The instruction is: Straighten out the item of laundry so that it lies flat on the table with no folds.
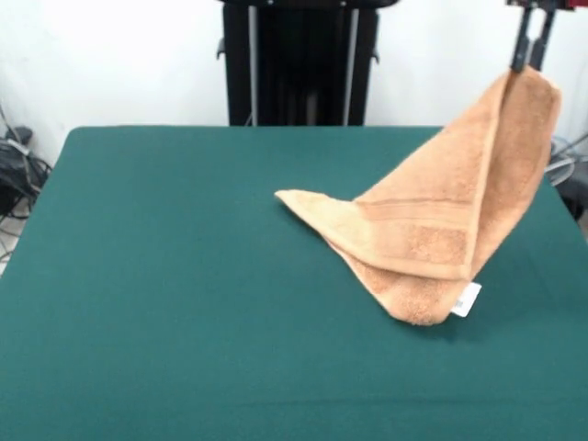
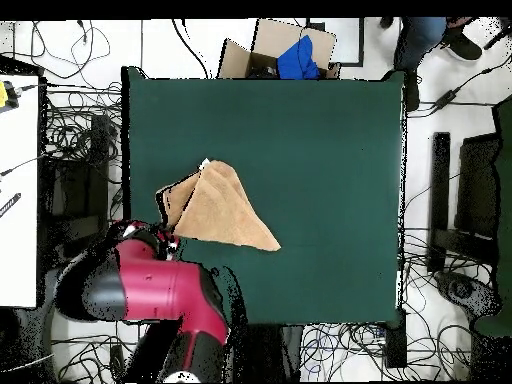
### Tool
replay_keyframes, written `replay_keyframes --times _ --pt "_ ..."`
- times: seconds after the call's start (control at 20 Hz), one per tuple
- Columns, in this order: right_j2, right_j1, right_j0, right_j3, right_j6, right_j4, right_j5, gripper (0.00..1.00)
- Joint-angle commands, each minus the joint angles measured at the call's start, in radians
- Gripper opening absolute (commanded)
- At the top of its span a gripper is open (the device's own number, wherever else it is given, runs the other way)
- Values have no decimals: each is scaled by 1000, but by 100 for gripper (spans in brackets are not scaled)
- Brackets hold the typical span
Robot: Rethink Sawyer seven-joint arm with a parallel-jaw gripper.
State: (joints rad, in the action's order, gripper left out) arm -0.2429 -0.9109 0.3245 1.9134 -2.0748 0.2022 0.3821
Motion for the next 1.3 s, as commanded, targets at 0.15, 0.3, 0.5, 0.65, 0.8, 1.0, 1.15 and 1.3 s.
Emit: replay_keyframes --times 0.15,0.3,0.5,0.65,0.8,1.0,1.15,1.3 --pt "-84 133 151 73 -445 119 -77 0" --pt "-86 158 174 70 -461 133 -84 0" --pt "-43 167 148 94 -451 147 -120 0" --pt "-40 173 151 95 -456 154 -121 0" --pt "-27 171 152 113 -443 169 -138 100" --pt "-42 180 161 116 -444 163 -166 100" --pt "8 155 125 147 -440 185 -181 100" --pt "4 138 125 150 -432 194 -165 100"
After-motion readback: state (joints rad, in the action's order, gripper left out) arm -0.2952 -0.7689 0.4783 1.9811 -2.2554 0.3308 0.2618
